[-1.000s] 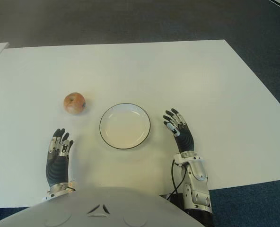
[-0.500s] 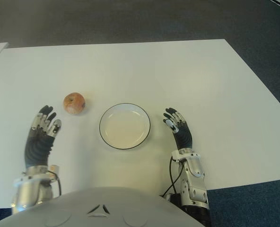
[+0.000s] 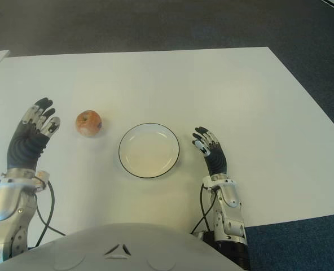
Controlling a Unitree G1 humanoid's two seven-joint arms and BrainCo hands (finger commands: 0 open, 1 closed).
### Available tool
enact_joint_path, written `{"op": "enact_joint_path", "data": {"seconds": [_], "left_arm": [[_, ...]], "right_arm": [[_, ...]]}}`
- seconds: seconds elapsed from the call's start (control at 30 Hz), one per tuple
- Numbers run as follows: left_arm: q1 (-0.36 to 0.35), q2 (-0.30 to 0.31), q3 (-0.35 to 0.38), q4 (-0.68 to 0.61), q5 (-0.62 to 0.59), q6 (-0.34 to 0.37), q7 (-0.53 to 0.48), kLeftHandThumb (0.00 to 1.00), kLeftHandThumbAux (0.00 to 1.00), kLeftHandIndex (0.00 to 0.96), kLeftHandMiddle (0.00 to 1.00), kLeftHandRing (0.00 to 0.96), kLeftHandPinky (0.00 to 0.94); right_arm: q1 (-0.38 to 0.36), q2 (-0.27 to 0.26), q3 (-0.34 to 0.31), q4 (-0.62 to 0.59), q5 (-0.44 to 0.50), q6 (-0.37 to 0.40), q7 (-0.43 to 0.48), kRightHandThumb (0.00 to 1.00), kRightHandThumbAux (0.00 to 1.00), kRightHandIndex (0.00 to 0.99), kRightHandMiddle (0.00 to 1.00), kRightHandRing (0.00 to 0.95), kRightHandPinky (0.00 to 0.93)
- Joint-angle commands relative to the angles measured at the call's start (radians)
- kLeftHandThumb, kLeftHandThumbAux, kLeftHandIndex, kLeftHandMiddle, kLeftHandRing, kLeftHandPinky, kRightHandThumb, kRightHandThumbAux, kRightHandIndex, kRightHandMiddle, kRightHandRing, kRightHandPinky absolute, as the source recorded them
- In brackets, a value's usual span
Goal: Put the apples into the plate.
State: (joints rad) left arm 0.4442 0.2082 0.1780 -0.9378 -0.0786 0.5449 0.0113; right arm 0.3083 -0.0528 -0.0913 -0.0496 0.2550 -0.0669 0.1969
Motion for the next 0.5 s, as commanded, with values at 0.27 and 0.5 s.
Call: {"op": "enact_joint_path", "data": {"seconds": [0.27, 0.5], "left_arm": [[-0.173, 0.322, -0.180, 0.109, 0.443, 0.022, -0.042, 0.287, 0.609, 0.102, 0.090, 0.101, 0.140], [-0.224, 0.422, -0.312, 0.242, 0.723, 0.003, -0.059, 0.293, 0.573, 0.098, 0.088, 0.098, 0.130]], "right_arm": [[-0.020, 0.004, 0.003, 0.052, -0.019, 0.027, -0.014, 0.347, 0.658, 0.185, 0.222, 0.216, 0.229], [-0.031, 0.004, 0.001, 0.069, -0.022, 0.026, -0.013, 0.346, 0.670, 0.179, 0.230, 0.230, 0.246]]}}
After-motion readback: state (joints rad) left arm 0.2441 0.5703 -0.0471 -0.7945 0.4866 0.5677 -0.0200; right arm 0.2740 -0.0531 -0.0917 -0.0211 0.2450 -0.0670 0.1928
